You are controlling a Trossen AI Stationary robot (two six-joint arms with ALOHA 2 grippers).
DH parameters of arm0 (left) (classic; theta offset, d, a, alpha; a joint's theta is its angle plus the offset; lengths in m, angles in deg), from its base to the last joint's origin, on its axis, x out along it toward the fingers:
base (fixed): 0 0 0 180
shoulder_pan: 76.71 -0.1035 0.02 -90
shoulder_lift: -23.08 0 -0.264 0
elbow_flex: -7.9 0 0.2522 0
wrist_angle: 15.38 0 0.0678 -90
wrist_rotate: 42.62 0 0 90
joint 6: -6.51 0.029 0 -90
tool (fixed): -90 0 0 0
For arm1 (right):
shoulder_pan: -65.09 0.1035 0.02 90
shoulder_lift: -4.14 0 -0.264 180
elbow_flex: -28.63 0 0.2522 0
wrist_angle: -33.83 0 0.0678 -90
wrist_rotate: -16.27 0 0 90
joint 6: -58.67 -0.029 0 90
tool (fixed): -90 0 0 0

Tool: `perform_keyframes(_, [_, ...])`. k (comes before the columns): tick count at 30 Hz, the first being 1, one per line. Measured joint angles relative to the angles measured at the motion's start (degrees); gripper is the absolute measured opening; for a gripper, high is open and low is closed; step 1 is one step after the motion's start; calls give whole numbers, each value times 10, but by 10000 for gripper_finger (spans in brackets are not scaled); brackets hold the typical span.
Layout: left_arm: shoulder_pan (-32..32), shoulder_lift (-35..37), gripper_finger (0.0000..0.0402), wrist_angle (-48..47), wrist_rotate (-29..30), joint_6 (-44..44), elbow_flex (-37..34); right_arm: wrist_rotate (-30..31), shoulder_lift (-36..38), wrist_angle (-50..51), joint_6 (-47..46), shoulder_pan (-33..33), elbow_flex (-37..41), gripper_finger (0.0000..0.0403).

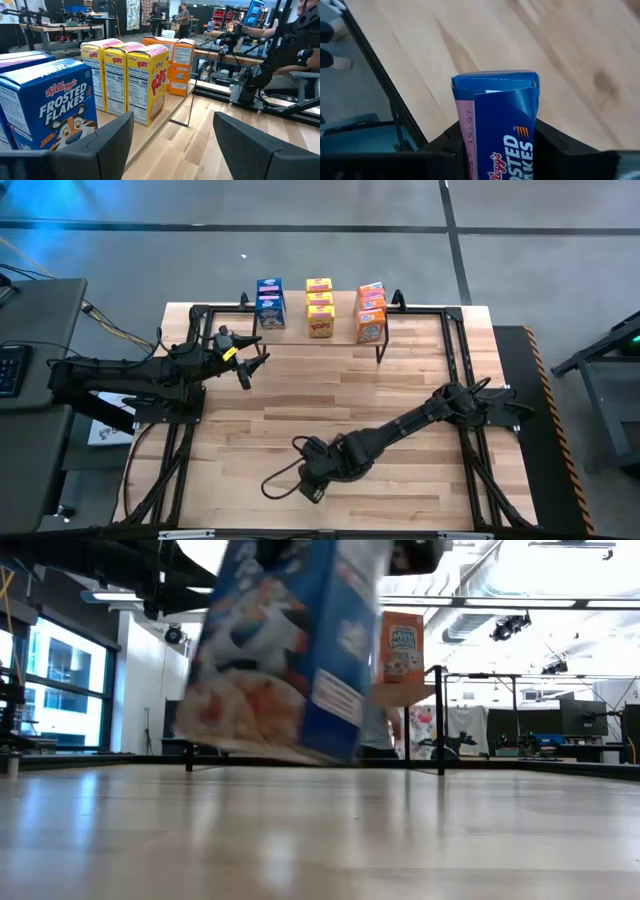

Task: Stack cereal on shelf
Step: Put the blue cereal box on the shelf

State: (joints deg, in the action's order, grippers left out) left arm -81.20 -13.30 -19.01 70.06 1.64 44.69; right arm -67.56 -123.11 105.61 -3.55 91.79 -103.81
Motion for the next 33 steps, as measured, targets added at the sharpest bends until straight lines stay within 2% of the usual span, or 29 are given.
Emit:
perform_keyframes(6, [0, 0, 264, 0, 0, 0, 0, 2, 0, 36, 87, -31, -44, 135])
perform_keyframes(11, [0, 0, 264, 0, 0, -20, 0, 33, 0, 86, 162, -57, -87, 135])
perform_keyframes(19, [0, 0, 264, 0, 0, -35, 0, 33, 1, 120, 284, -101, -139, 135])
perform_keyframes(24, [0, 0, 264, 3, 0, -33, 0, 24, 1, 166, 345, -137, -164, 135])
perform_keyframes(27, [0, 0, 264, 6, 0, 0, 0, 18, 3, 177, 390, -160, -163, 135])
perform_keyframes(30, [0, 0, 264, 8, 0, 22, 0, -4, 6, 179, 424, -185, -164, 135])
perform_keyframes(33, [0, 0, 264, 9, -13, 6, 0, -34, 6, 185, 454, -206, -164, 135])
